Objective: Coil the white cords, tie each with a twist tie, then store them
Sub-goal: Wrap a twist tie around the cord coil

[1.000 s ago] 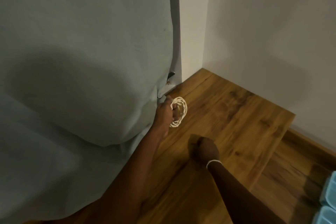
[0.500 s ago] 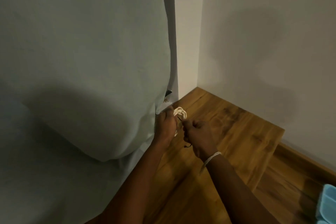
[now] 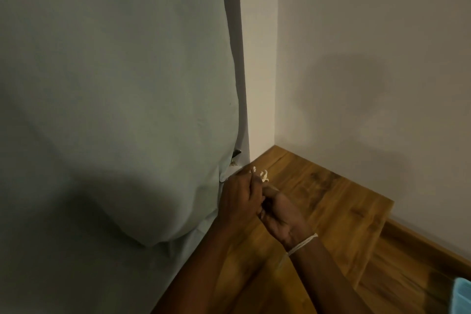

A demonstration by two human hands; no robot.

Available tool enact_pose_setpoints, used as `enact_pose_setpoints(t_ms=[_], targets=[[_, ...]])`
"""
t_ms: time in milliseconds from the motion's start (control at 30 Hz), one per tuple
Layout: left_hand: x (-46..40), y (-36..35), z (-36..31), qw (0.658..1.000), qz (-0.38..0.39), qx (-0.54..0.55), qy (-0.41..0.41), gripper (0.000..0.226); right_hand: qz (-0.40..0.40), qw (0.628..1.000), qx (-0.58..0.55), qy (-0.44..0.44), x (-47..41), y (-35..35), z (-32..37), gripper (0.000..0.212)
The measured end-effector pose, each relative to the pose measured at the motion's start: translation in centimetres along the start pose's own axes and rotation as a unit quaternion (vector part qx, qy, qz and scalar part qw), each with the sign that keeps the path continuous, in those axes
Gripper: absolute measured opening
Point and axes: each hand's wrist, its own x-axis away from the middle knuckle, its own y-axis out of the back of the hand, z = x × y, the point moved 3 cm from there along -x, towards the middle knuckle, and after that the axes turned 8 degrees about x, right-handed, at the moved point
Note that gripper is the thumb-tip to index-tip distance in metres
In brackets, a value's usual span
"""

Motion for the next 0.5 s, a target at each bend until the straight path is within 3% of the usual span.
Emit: enact_pose_setpoints(t_ms=[333, 500], targets=[[0.0, 0.7, -1.4, 0.999, 0.022, 0.014, -0.039, 0.037, -0.104, 0.994, 0.0, 0.03, 1.4, 0.2, -0.7, 0.008], [-0.2, 0.9, -1.7, 0.999, 0.011, 0.011, -0.038, 0.038, -0.086, 0.993, -0.056, 0.053, 2.4, -0.8, -0.7, 0.008]])
